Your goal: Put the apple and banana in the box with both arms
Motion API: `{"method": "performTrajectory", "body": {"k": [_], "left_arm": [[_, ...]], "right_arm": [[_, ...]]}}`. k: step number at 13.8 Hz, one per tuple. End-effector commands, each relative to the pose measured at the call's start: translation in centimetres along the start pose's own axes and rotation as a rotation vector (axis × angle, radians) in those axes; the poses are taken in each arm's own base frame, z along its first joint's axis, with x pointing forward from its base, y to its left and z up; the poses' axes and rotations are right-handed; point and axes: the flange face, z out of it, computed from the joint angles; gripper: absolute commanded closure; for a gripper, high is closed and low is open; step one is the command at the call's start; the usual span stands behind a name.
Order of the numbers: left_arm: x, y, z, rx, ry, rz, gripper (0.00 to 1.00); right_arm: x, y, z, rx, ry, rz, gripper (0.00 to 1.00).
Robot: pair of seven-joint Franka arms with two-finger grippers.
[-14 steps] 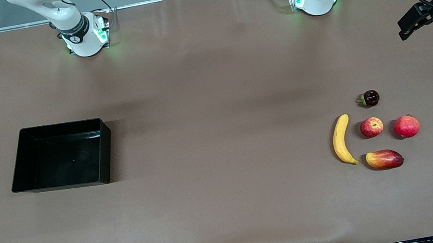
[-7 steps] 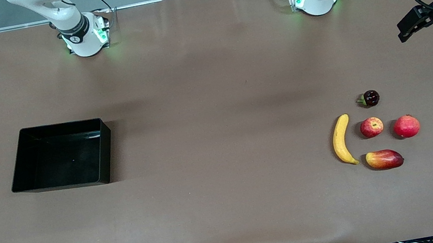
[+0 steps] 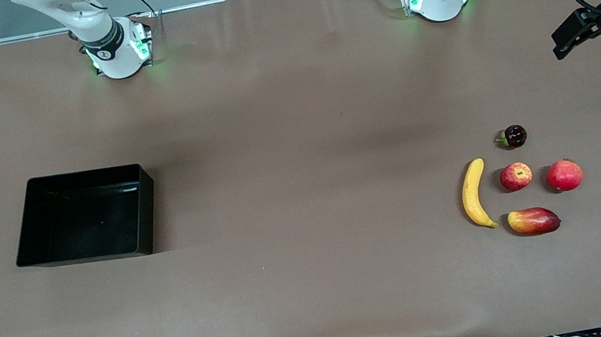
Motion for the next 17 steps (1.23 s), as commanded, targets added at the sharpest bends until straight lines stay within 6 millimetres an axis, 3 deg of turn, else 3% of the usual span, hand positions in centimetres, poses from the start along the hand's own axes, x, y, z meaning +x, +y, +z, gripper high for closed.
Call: {"method": "performTrajectory", "body": {"k": [1, 4, 6, 11, 14, 16, 17], "left_arm": [[0.2, 0.1, -0.2, 0.015, 0.016, 0.015, 0.0], [0.3, 0.2, 0.0, 0.016, 0.014, 0.016, 0.0], [0.5, 0.3, 0.3, 0.016, 0.01, 0.018, 0.0], [0.7, -0.1, 0.3, 0.014, 0.012, 0.011, 0.0], [1.3, -0.5, 0.9, 0.011, 0.02, 0.001, 0.0], [2.7, -1.0, 2.7, 0.014, 0.001, -0.012, 0.0], [3.8, -1.9, 4.1, 0.014, -0.011, -0.03, 0.0]], "right_arm": [[-0.8, -0.7, -1.7, -0.011, 0.022, -0.009, 0.0], [-0.8, -1.0, -2.2, -0.019, 0.032, -0.016, 0.0], [0.3, -0.4, -0.8, -0.014, 0.002, -0.005, 0.0], [0.5, -0.1, 0.4, -0.015, -0.024, 0.0, 0.0], [2.2, 2.4, 6.0, -0.003, -0.032, 0.034, 0.0], [4.1, 3.4, 10.7, -0.007, 0.004, -0.018, 0.0], [5.1, 4.9, 12.8, -0.006, 0.014, -0.05, 0.0]]}}
